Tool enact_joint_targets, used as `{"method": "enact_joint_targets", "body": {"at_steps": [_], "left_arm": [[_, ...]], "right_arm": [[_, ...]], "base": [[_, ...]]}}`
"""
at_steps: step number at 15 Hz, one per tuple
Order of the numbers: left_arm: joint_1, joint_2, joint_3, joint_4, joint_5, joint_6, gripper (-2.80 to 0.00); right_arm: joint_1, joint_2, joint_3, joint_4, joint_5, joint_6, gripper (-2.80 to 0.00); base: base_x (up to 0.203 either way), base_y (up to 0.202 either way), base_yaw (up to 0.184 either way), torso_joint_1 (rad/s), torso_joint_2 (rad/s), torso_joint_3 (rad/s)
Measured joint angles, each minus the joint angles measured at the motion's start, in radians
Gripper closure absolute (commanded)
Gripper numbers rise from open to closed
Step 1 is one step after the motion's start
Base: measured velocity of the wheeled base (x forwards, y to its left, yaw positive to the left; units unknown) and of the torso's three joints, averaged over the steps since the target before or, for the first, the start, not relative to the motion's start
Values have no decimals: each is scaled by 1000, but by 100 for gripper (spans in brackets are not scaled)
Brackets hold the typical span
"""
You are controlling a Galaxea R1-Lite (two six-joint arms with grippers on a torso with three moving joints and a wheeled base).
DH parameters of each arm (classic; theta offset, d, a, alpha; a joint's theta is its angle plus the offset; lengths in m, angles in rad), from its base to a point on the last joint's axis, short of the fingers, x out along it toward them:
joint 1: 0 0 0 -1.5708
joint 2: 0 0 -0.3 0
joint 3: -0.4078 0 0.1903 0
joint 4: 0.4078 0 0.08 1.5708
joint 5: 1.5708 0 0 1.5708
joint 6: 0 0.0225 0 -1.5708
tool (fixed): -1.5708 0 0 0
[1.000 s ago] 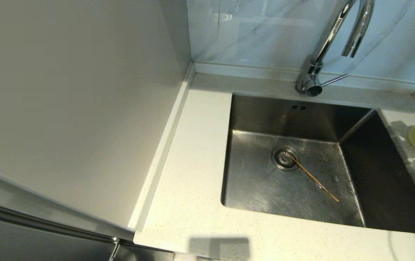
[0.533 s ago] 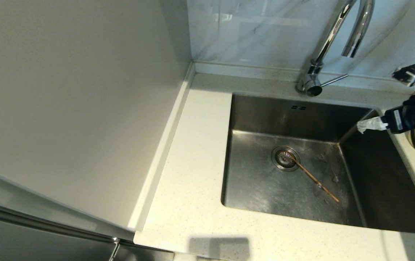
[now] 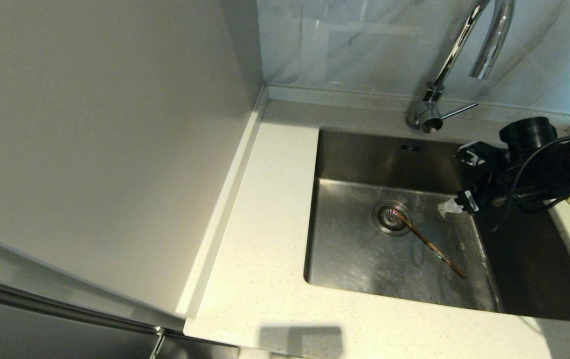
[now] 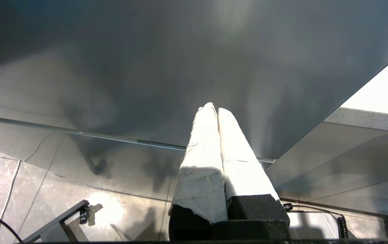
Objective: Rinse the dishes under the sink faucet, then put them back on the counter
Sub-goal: Put the chopsticks back to the table from the sink
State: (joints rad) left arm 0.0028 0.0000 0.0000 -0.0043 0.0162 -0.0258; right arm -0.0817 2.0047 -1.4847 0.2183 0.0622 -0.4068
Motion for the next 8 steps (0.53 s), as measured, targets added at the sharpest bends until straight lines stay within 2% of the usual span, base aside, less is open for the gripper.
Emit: {"method": "enact_joint_targets", "body": {"at_steps": [4,8], "left_arm": [[0,0,0,0,0,0,0],[0,0,0,0,0,0,0]], "right_arm": [[2,127,15,-133,-12,-149,-280],[-6,205,62,-263,53,-299,-280]], "base": [[0,0,0,0,0,0],[0,0,0,0,0,0]]}}
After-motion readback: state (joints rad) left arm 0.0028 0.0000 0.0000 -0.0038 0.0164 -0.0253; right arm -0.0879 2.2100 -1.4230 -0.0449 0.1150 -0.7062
